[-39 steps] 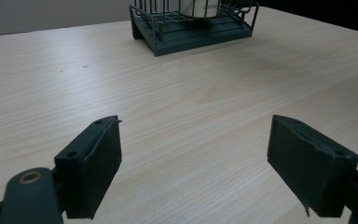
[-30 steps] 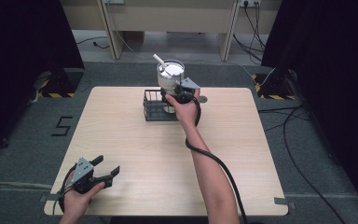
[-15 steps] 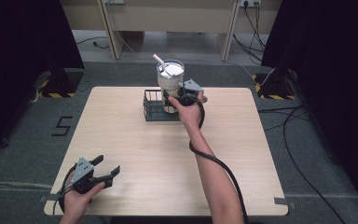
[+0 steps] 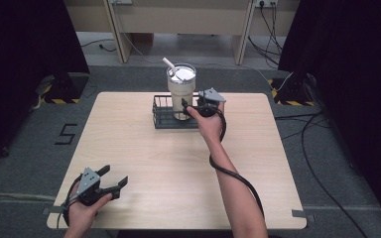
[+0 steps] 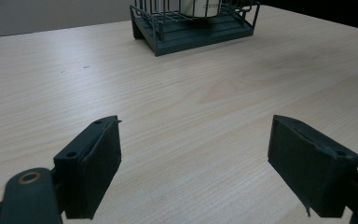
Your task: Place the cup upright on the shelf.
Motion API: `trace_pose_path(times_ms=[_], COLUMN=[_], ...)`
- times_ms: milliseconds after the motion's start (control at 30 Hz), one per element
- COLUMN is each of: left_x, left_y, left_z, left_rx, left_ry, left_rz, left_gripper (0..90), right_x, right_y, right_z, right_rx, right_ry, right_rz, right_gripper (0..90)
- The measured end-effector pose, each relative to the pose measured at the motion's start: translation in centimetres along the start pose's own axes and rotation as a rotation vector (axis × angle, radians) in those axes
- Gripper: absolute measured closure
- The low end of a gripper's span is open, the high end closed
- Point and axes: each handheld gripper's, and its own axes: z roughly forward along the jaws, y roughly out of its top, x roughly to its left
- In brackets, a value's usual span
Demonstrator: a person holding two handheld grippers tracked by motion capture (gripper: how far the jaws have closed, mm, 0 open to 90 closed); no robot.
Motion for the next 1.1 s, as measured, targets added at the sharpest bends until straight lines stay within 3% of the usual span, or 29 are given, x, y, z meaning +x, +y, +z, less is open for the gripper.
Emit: trace_pose_path(times_ms=[500, 1100], left_x=[0.0, -0.1], left_y=[0.0, -0.1], left_z=[0.0, 0.1], left_rx=[0.006, 0.009], left_ry=[0.005, 0.011], left_rz=[0.003, 0.005], left_gripper=[16.6, 16.5], right_x=[-0.2, -1.0], right_y=[-0.4, -1.4], right_z=[-2.5, -6.7], right_rx=[-0.014, -0.011], right_ry=[0.011, 0.015], right_rz=[-0.007, -0.024], right_gripper=[11.9, 12.8])
